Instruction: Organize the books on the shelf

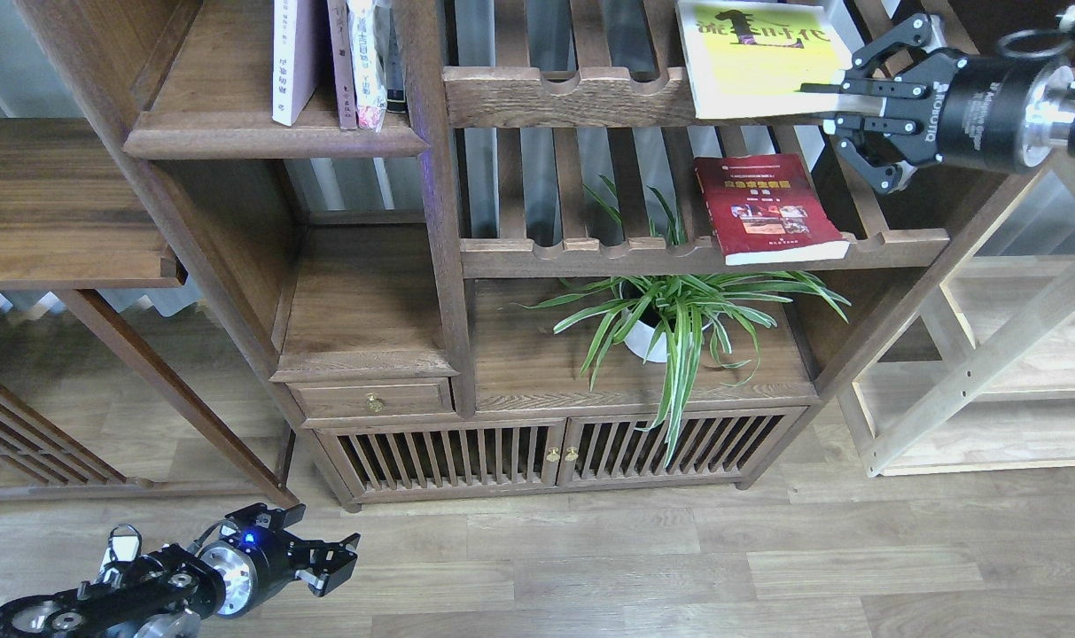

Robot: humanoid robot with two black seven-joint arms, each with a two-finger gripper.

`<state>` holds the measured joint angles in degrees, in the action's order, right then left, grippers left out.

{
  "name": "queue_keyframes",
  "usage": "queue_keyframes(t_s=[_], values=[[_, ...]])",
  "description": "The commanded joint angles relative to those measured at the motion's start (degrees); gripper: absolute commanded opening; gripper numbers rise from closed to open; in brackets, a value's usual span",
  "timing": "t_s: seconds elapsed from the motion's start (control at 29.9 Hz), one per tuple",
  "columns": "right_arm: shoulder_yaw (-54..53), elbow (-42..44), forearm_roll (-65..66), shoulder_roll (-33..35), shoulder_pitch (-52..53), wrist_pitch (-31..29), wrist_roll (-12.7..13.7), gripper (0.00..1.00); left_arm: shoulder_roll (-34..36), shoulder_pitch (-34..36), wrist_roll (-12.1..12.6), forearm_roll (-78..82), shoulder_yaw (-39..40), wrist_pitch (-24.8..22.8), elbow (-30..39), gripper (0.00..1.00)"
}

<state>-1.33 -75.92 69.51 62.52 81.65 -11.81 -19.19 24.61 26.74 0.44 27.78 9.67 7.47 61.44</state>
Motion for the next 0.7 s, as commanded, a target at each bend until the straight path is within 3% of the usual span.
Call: queue_keyframes(t_s=[0.0, 0.2, 0.67], values=[[-0.08, -0.10, -1.47, 1.55, 0.00, -0.14, -2.86, 0.00, -0.09, -0.02, 0.00, 0.08, 0.00, 0.09, -0.09, 0.86], [-1.22, -0.10, -7.45, 3.66, 0.00, -0.14, -8.81, 0.00, -0.09, -0.02, 0.00, 0.00, 0.00, 0.09, -0.09, 0.86], [-1.66, -0.10, -17.64, 10.51, -0.27, -0.85, -8.81, 0.00, 0.61, 0.16, -0.26, 0.00, 0.08, 0.44, -0.88, 0.86]])
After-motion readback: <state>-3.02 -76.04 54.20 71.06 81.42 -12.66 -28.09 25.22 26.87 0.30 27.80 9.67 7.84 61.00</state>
